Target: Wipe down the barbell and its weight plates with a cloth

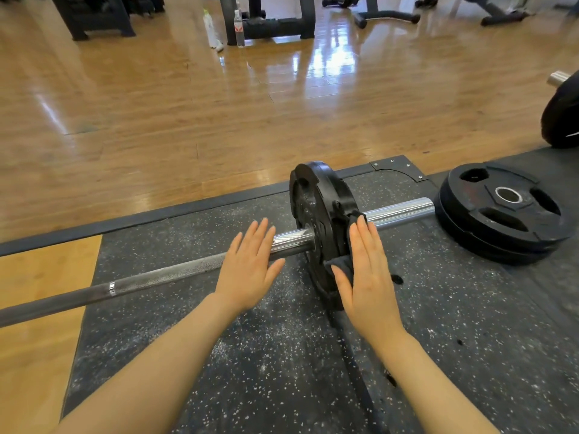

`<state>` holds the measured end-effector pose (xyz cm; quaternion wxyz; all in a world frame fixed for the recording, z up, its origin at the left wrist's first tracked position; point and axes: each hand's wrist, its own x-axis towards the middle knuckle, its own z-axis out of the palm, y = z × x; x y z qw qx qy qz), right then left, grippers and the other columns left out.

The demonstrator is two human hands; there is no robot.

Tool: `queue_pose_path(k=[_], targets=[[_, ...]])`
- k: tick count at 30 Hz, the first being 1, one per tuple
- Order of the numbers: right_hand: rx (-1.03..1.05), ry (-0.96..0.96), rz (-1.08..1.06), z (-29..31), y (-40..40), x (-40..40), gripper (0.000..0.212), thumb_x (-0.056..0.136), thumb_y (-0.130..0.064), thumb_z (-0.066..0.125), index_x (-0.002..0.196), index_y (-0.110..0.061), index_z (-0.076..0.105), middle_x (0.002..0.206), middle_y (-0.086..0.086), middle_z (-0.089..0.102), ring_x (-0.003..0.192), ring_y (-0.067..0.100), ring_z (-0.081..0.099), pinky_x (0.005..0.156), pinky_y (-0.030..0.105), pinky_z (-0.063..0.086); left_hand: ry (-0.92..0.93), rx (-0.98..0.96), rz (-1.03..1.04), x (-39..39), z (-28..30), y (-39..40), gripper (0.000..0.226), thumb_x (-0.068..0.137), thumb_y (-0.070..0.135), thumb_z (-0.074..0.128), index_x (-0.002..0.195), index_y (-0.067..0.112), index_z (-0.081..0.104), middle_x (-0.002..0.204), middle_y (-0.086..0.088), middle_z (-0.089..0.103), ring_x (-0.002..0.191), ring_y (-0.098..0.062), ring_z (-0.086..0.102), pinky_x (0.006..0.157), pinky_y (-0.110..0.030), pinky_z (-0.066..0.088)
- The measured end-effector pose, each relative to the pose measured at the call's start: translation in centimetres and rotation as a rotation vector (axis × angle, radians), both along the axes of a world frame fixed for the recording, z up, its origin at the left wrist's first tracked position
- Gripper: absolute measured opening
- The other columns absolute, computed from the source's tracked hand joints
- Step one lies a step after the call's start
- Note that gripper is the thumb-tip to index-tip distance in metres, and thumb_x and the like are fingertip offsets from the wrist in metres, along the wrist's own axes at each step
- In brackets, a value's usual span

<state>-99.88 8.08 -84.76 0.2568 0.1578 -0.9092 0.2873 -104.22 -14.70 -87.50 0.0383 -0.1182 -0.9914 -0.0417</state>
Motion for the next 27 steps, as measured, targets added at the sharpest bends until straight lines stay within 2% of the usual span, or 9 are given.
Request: queue_pose_path(k=[6,10,13,17,20,23,27], targets=[[-0.036,-0.007,-0.015,-1.7,0.3,-0.3,0.068,0.095,-0.026,0.051,0.150,0.001,0.021,0.160,0.011,0.017,0.149,0.025,0.012,0.121,0.031,0.012,0.016,0.038,0.003,-2.3,0.2,-0.8,0.081,0.093,0.064,0.000,0.155,0.015,0.014,0.162,-0.001,0.013,0.149,-0.015,0.007,0.122,-0.034,0.004],[-0.098,-0.014,-0.079,-3.5,0.3,0.5,0.067,0.096,-0.026,0.050,0.150,0.001,0.020,0.159,0.012,0.017,0.149,0.025,0.014,0.120,0.036,0.017,0.023,0.060,-0.004,-3.3,0.1,-1.2,0.081,0.093,0.065,0.002,0.155,0.015,0.015,0.161,-0.002,0.013,0.149,-0.015,0.009,0.122,-0.033,0.006],[-0.097,0.042,-0.048,-2.3,-0.6,-1.4,0.063,0.101,-0.026,0.050,0.149,0.001,0.020,0.158,0.014,0.019,0.149,0.026,0.015,0.120,0.035,0.018,0.041,0.052,0.008,-4.0,-0.1,-1.3,0.081,0.093,0.065,0.004,0.155,0.014,0.016,0.161,-0.002,0.014,0.149,-0.015,0.010,0.122,-0.034,0.007],[0.005,0.150,-0.007,0.6,-1.9,-5.5,0.058,0.098,-0.022,0.049,0.145,0.007,0.031,0.154,0.020,0.028,0.147,0.031,0.021,0.120,0.035,0.020,0.057,0.046,0.019,-4.6,-0.2,-1.4,0.082,0.093,0.066,0.003,0.155,0.015,0.017,0.161,-0.002,0.013,0.149,-0.016,0.011,0.121,-0.032,0.004],[0.114,0.188,-0.008,0.8,-2.0,-6.8,0.054,0.097,-0.018,0.051,0.144,0.005,0.037,0.153,0.017,0.032,0.146,0.031,0.022,0.119,0.036,0.024,0.065,0.069,0.033,-4.9,-0.3,-1.4,0.082,0.092,0.066,0.003,0.155,0.015,0.016,0.161,-0.001,0.012,0.149,-0.016,0.010,0.120,-0.030,0.003],[0.106,0.197,-0.014,-0.2,-1.8,-6.8,0.056,0.094,-0.011,0.056,0.144,0.005,0.036,0.153,0.017,0.033,0.147,0.031,0.022,0.119,0.033,0.022,0.081,0.080,0.050,-5.1,-0.5,-1.3,0.081,0.093,0.065,0.004,0.155,0.014,0.017,0.161,-0.001,0.014,0.149,-0.016,0.010,0.120,-0.030,0.004],[0.057,0.193,-0.037,-2.8,-1.4,-4.9,0.060,0.094,-0.011,0.052,0.146,0.002,0.027,0.155,0.017,0.027,0.147,0.033,0.019,0.120,0.036,0.020,0.100,0.055,0.037,-5.0,-0.7,-1.2,0.080,0.095,0.062,0.007,0.154,0.011,0.018,0.161,-0.004,0.016,0.149,-0.019,0.012,0.120,-0.032,0.005]])
